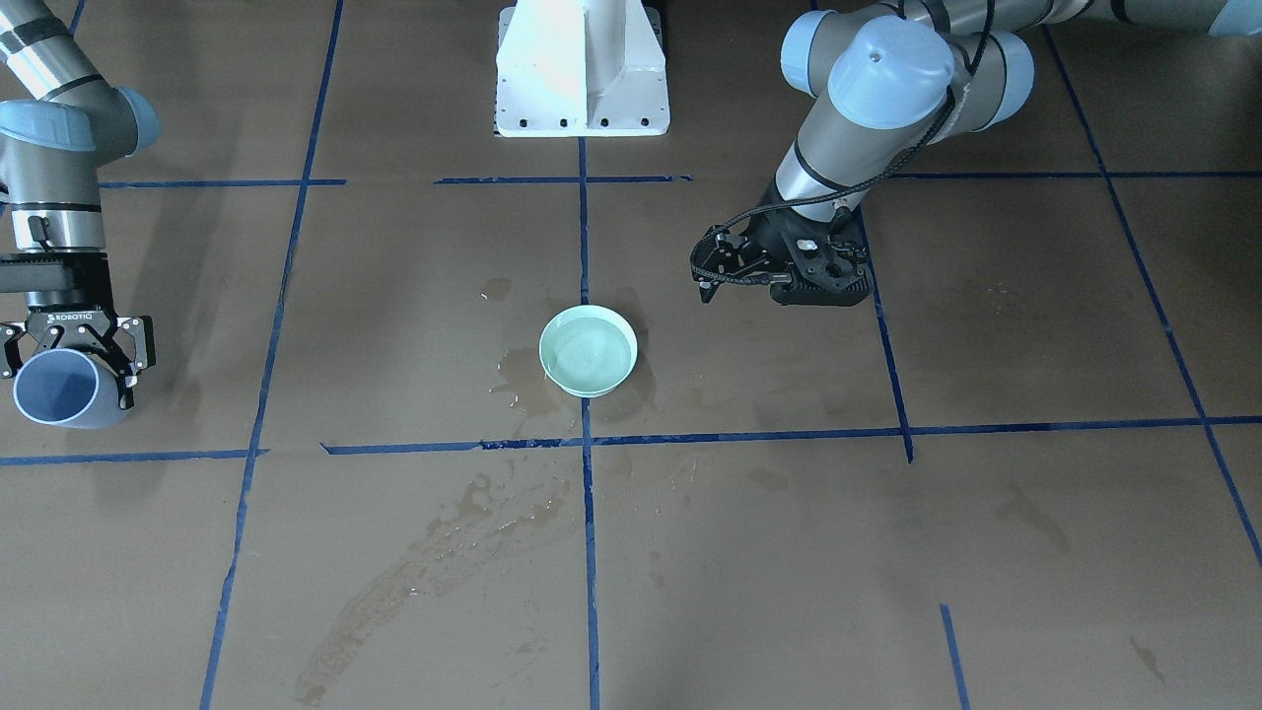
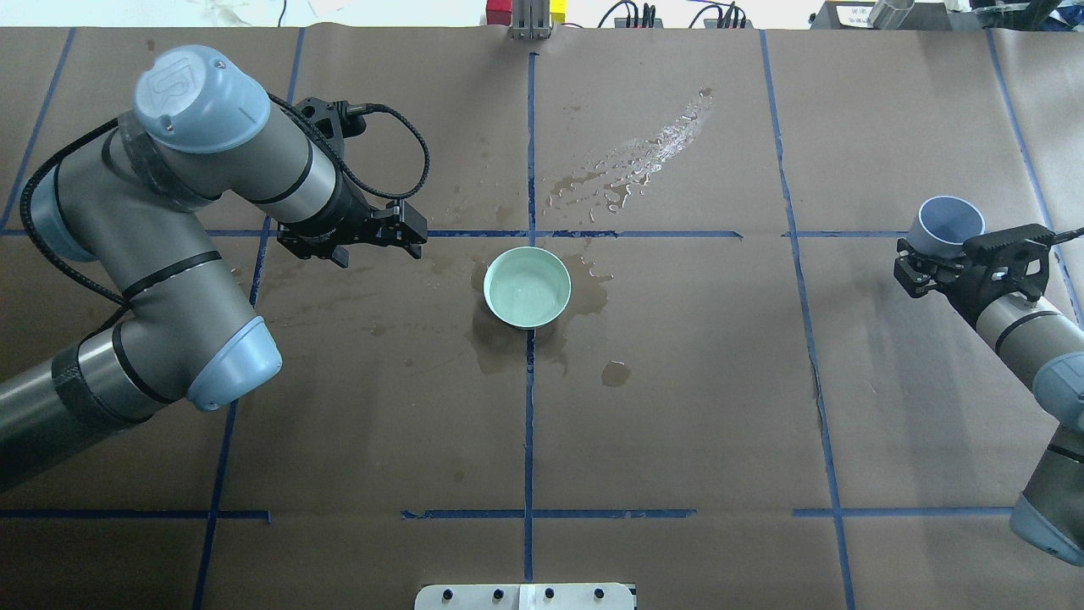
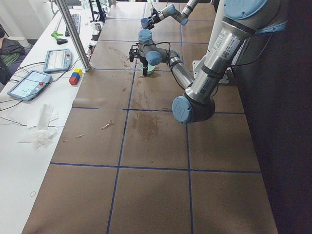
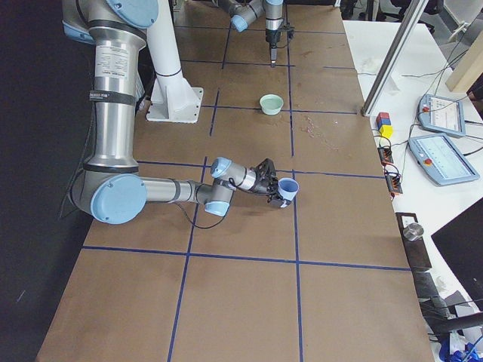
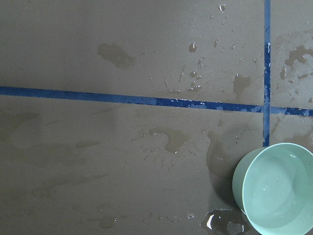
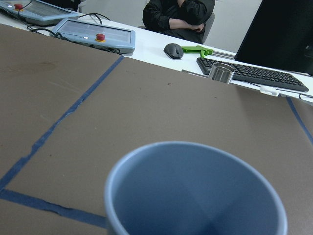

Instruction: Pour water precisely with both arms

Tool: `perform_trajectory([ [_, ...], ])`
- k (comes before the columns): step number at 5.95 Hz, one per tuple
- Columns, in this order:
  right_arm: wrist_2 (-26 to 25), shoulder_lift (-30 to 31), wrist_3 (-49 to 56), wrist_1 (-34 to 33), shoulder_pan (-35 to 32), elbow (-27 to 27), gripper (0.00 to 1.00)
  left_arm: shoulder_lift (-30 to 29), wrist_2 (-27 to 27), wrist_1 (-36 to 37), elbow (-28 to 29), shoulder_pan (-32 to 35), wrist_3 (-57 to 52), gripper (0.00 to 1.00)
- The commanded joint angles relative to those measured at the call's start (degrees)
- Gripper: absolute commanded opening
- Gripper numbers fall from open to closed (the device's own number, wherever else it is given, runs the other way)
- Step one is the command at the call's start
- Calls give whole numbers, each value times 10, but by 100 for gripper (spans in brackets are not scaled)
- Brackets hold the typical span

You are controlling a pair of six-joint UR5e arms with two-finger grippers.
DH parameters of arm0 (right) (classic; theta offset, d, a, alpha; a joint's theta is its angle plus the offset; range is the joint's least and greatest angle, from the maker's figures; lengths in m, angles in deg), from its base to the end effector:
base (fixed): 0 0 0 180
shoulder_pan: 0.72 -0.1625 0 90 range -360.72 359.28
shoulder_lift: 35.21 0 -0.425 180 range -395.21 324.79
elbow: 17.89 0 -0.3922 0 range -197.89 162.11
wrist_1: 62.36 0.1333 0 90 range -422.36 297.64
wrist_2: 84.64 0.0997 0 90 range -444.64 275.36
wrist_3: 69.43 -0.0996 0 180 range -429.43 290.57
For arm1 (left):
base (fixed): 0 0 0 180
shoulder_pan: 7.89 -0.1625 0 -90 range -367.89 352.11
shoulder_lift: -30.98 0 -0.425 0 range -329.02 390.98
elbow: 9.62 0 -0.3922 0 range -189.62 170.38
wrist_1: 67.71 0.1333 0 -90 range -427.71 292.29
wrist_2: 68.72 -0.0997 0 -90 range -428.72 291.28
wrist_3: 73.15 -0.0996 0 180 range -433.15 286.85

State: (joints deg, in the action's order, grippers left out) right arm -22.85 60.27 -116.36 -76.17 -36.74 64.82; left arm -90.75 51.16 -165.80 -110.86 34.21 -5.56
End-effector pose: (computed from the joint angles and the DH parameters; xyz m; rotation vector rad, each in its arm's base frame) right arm -0.2700 -0.4194 0.6224 1.0273 -0.5537 0.1635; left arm 0.4190 -0.4914 0.2334 0.0532 0.9933 -0.0826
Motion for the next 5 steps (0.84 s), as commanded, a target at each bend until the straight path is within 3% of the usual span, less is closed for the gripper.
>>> perform_trajectory([
  [1, 0, 1, -1, 0, 0, -5, 32, 0, -1, 0, 1, 0, -1, 100],
  [4, 0, 0, -5, 1, 0, -3, 69, 0, -1, 0, 1, -1, -1, 100],
  [5, -1, 0, -5, 1, 0, -2, 86, -1, -1, 0, 0, -1, -1, 100],
])
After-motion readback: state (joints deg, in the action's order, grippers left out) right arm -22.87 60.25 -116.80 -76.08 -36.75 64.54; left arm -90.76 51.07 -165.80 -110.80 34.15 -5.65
